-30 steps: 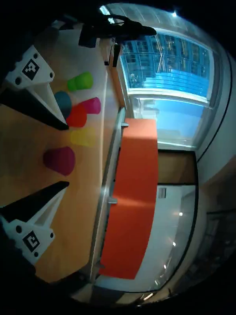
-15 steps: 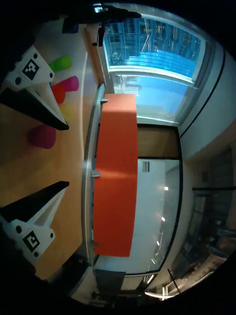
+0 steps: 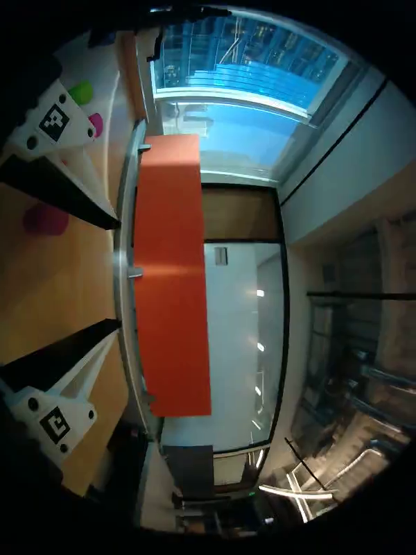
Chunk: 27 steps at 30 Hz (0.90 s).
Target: Pour water
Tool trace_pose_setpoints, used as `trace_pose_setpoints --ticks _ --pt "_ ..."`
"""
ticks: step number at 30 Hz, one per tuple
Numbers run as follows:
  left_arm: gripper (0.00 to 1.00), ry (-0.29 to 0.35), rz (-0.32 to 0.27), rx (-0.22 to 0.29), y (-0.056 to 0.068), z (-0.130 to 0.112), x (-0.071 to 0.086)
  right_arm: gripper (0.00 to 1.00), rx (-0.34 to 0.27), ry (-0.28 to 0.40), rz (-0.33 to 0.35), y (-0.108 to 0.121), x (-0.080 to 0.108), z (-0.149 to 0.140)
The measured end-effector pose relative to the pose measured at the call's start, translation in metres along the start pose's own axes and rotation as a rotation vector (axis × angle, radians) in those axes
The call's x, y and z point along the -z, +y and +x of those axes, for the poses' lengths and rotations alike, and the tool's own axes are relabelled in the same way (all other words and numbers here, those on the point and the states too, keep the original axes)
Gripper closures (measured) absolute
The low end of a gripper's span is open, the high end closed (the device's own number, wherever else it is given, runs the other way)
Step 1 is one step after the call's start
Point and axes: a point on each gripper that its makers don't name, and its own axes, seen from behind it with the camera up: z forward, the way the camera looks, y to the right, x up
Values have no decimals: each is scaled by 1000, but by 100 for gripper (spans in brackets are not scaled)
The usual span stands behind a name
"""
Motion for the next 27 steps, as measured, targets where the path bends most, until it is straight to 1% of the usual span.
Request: trace_pose_setpoints --ticks 5,9,14,17,20,27 --pt "4 28 46 -18 -7 8 1 1 6 23 -18 3 4 4" --pt "4 45 58 -37 -7 13 0 1 34 24 -27 3 4 3" --pt "4 56 73 -76 -6 14 -2 1 60 14 -48 7 4 -2" --pt "4 58 85 -107 -7 16 -4 1 61 5 -57 11 5 -6" --pt "4 64 98 -127 -9 17 -4 1 56 -4 -68 16 7 -9" --pt "4 80 151 -128 -20 15 -3 1 41 -28 -89 24 9 -14"
